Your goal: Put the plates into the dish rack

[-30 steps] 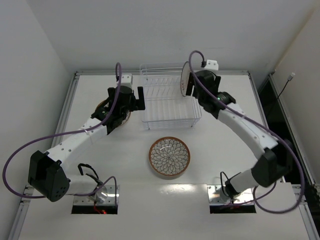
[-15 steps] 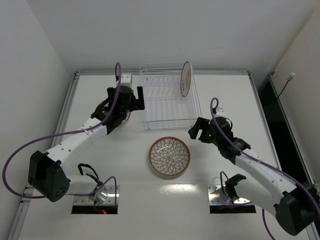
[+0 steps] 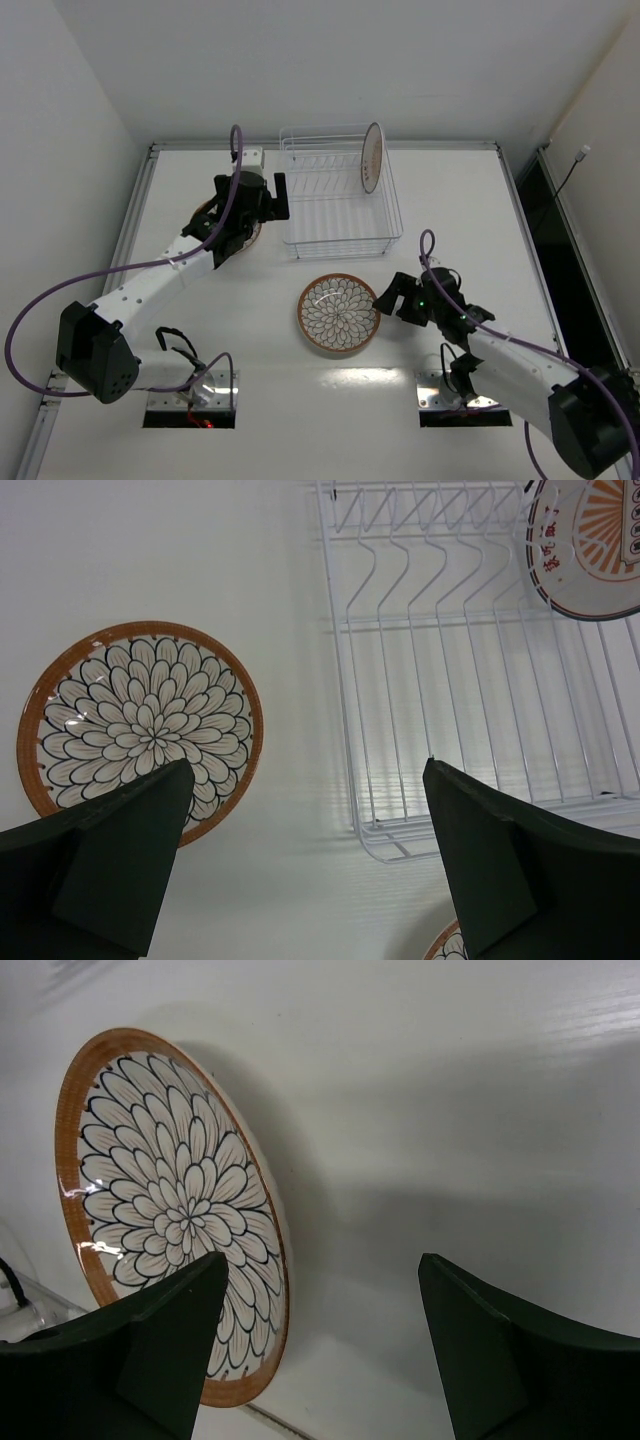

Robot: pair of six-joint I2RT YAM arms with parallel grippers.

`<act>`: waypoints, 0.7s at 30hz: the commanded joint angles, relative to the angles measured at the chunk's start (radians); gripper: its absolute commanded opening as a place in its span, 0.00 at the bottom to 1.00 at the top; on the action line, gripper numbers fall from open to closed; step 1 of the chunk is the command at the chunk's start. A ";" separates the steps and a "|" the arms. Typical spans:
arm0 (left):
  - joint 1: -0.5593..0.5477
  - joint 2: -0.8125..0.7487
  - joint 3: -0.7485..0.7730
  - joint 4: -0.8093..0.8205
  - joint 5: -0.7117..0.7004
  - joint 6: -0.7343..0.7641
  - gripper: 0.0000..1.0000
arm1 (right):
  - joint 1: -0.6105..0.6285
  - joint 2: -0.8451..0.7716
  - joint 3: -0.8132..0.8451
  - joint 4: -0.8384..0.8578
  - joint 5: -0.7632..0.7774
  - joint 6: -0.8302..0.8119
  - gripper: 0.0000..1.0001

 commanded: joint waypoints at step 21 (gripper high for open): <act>-0.005 -0.019 0.031 0.021 -0.019 -0.014 1.00 | 0.026 0.325 -0.033 0.427 -0.170 0.110 0.34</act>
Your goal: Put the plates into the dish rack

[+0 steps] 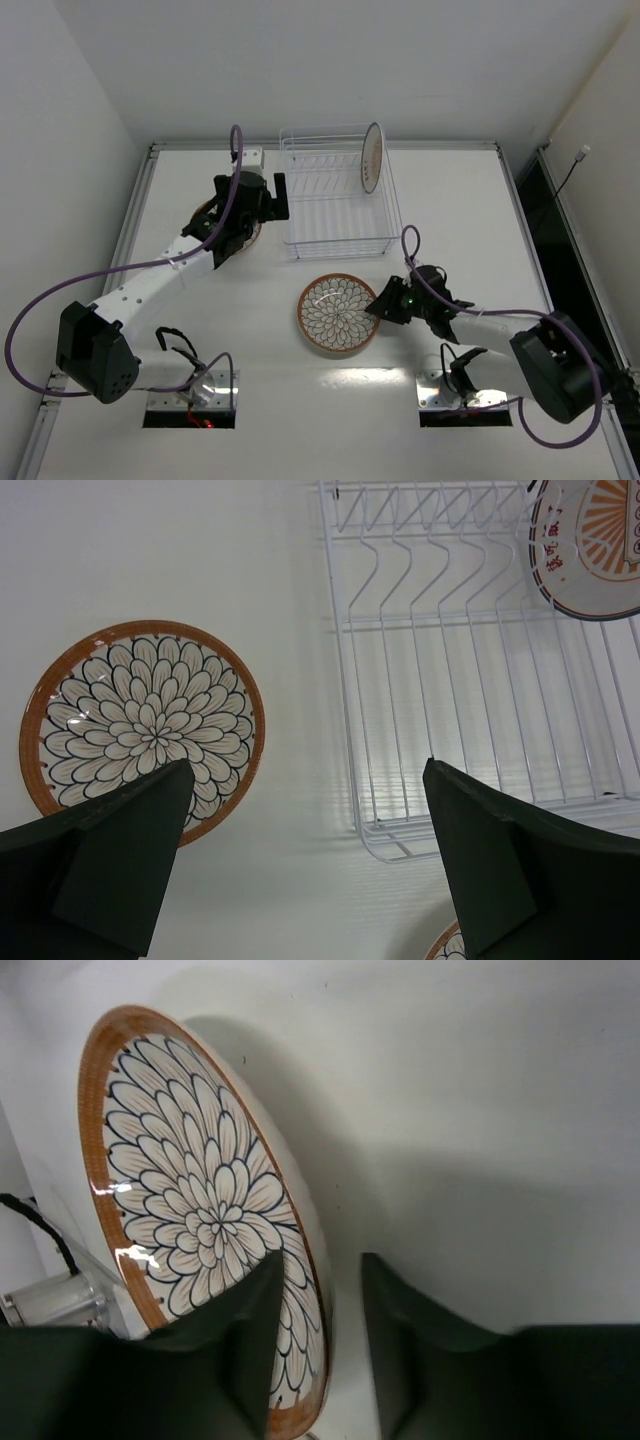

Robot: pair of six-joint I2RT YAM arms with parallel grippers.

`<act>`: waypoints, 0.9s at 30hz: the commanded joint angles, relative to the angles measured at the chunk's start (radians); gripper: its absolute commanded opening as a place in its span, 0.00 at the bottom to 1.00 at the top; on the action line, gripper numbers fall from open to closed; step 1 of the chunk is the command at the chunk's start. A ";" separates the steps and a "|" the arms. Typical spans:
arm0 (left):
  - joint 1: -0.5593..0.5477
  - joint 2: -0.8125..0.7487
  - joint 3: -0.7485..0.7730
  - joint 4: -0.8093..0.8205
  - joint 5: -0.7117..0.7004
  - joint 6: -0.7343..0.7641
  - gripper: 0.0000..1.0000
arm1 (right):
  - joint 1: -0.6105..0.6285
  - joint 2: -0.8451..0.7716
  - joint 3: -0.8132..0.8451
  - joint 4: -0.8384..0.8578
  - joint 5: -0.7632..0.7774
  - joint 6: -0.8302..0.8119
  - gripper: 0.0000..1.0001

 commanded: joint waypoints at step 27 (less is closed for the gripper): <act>-0.005 -0.038 0.022 0.023 -0.052 -0.013 1.00 | 0.016 -0.356 1.058 -1.000 0.769 -0.387 0.00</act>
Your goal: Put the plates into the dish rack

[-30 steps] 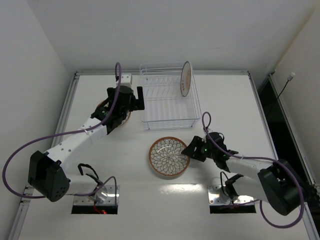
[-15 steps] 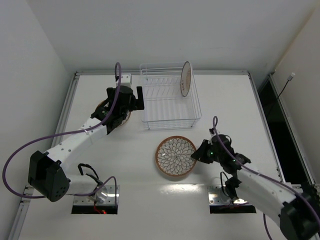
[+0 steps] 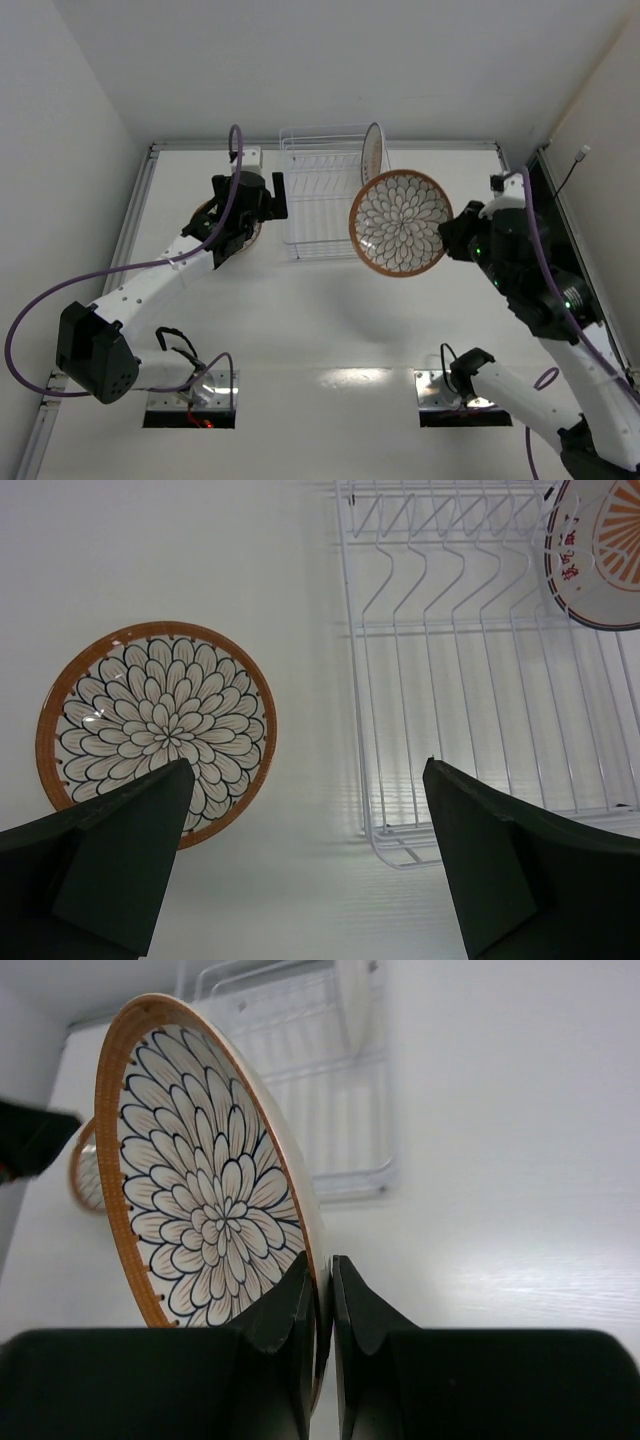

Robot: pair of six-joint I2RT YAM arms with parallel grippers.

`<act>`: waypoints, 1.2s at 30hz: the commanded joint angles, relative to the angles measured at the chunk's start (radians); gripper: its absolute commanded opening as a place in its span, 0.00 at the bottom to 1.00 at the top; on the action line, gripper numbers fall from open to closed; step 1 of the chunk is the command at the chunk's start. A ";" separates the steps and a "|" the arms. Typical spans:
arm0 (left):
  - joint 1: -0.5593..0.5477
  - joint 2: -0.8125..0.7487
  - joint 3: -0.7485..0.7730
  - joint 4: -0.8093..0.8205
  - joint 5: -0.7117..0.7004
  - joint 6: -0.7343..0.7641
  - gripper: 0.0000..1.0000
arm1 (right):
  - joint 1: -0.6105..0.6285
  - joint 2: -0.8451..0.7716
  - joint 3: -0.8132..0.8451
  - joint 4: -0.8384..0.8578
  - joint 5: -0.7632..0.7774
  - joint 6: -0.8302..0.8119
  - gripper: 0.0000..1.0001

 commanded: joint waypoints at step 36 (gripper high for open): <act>-0.006 -0.065 0.040 0.004 0.031 -0.043 1.00 | 0.101 1.286 0.805 0.752 0.840 -0.559 0.00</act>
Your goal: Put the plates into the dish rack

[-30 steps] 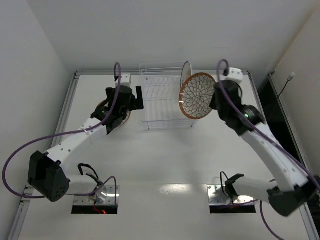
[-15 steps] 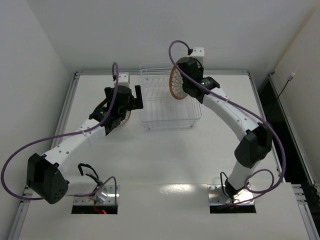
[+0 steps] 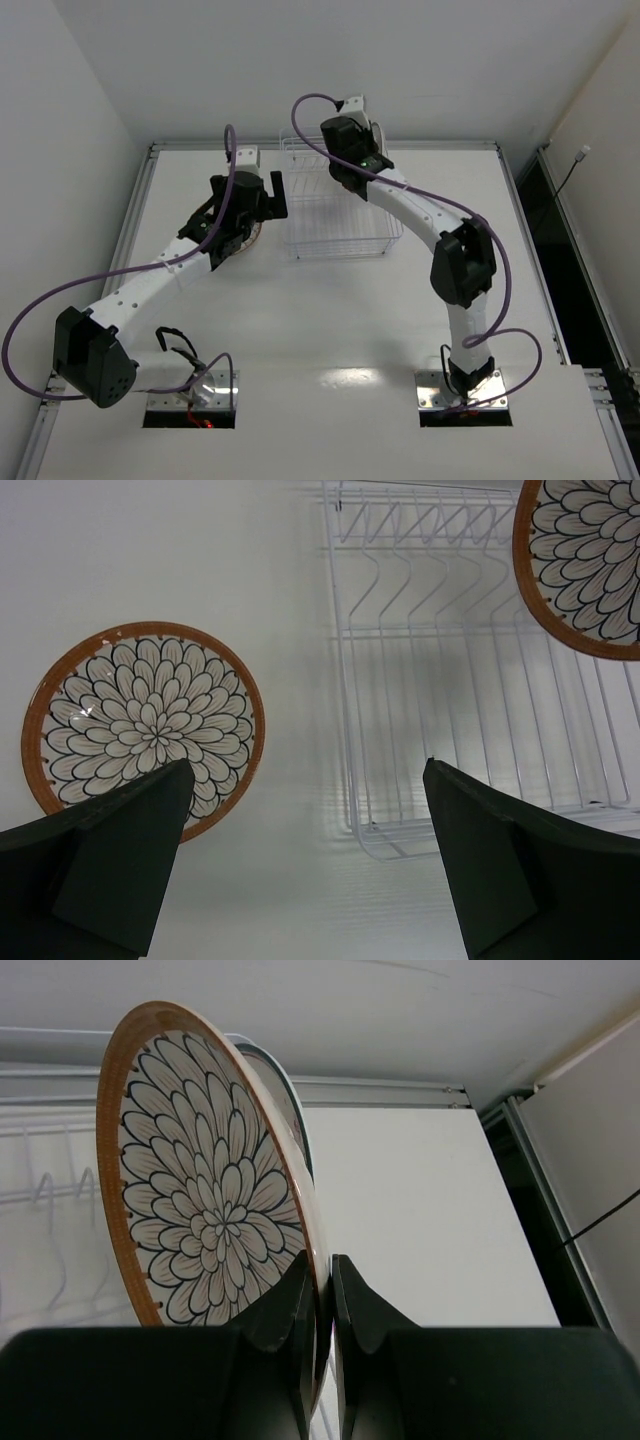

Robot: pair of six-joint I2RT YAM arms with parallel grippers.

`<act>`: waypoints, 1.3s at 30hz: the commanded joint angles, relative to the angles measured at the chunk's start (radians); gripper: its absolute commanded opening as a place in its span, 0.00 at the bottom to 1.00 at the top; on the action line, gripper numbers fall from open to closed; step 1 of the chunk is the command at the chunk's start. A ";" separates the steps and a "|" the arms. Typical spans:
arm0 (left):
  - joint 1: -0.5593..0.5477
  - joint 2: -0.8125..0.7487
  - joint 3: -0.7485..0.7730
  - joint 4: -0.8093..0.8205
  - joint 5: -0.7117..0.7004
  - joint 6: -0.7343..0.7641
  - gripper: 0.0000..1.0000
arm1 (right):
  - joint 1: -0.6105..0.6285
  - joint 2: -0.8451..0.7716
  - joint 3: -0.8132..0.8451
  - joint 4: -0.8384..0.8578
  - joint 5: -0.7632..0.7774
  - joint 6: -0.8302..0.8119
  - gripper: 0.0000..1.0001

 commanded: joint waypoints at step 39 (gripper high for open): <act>-0.005 -0.059 0.040 0.011 0.012 -0.017 1.00 | 0.017 0.169 0.094 0.348 0.146 -0.240 0.00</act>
